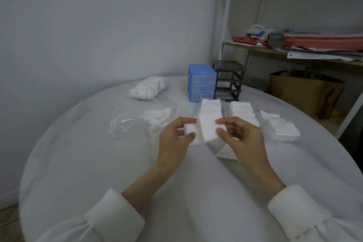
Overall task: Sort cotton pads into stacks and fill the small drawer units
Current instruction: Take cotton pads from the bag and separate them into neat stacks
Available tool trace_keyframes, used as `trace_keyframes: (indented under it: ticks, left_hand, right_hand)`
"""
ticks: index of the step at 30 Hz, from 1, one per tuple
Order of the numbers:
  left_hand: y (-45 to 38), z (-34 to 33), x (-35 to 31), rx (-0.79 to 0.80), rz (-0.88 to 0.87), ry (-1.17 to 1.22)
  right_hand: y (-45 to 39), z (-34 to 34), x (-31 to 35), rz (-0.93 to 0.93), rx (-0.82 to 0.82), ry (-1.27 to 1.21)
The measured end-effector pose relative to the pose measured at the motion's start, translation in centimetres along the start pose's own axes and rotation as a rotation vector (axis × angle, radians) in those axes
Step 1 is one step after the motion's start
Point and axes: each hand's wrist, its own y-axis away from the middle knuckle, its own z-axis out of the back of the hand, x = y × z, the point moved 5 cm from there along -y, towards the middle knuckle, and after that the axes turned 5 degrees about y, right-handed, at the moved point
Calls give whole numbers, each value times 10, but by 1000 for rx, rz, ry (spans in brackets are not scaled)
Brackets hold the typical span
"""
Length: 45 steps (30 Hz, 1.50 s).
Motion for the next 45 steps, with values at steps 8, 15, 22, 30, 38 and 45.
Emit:
trace_keyframes:
  ticks: [8, 15, 22, 30, 38, 45]
  left_hand:
    - [0, -7, 0, 56, -25, 45]
    - [-1, -1, -1, -15, -32, 23]
    - [1, -8, -2, 34, -24, 53]
    - [6, -13, -7, 91, -7, 143]
    - [8, -14, -8, 110, 25, 218]
    - [6, -12, -6, 102, -4, 176]
  right_hand:
    - [1, -5, 0, -45, 72, 11]
    - [0, 4, 3, -24, -41, 69]
    - [1, -3, -2, -45, 51, 76]
    - [1, -8, -2, -81, 106, 26]
    - [2, -9, -1, -57, 124, 119]
    - [3, -11, 3, 21, 139, 247]
